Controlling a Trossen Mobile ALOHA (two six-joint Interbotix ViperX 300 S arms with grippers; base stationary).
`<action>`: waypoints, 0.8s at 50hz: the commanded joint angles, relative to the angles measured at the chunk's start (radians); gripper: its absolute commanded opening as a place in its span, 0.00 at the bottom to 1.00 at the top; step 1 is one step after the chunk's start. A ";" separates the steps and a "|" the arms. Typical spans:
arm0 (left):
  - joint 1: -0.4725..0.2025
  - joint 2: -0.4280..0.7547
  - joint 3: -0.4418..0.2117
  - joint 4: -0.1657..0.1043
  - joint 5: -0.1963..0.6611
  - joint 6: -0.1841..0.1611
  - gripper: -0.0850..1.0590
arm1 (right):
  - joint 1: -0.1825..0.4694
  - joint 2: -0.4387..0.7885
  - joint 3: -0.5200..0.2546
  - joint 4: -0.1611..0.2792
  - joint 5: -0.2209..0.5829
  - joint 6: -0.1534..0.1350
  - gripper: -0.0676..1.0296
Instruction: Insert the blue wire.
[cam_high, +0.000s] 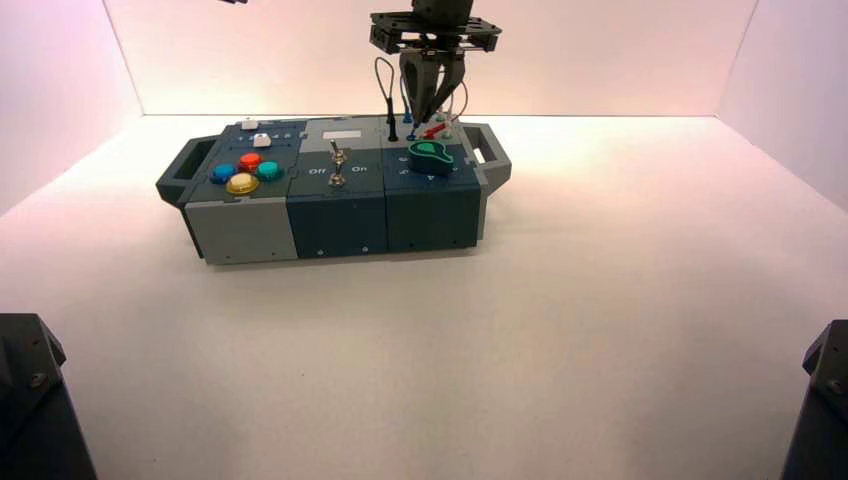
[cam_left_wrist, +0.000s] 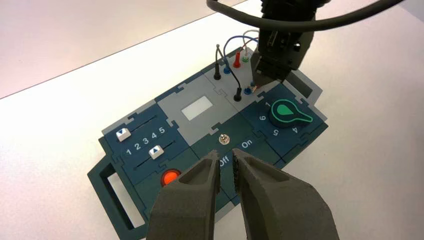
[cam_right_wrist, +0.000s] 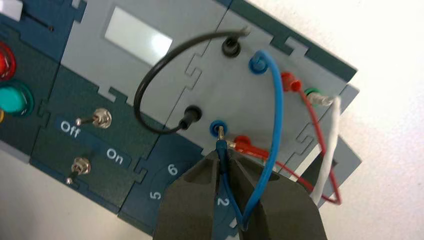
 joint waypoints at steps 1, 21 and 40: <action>-0.003 -0.005 -0.012 0.002 -0.009 0.005 0.22 | 0.008 -0.005 -0.035 0.002 -0.005 0.002 0.04; -0.003 -0.002 -0.012 0.002 -0.009 0.005 0.22 | 0.009 -0.023 -0.038 0.002 0.015 0.003 0.04; -0.005 -0.003 -0.012 0.002 -0.009 0.005 0.22 | 0.008 -0.032 -0.043 0.002 0.061 0.003 0.04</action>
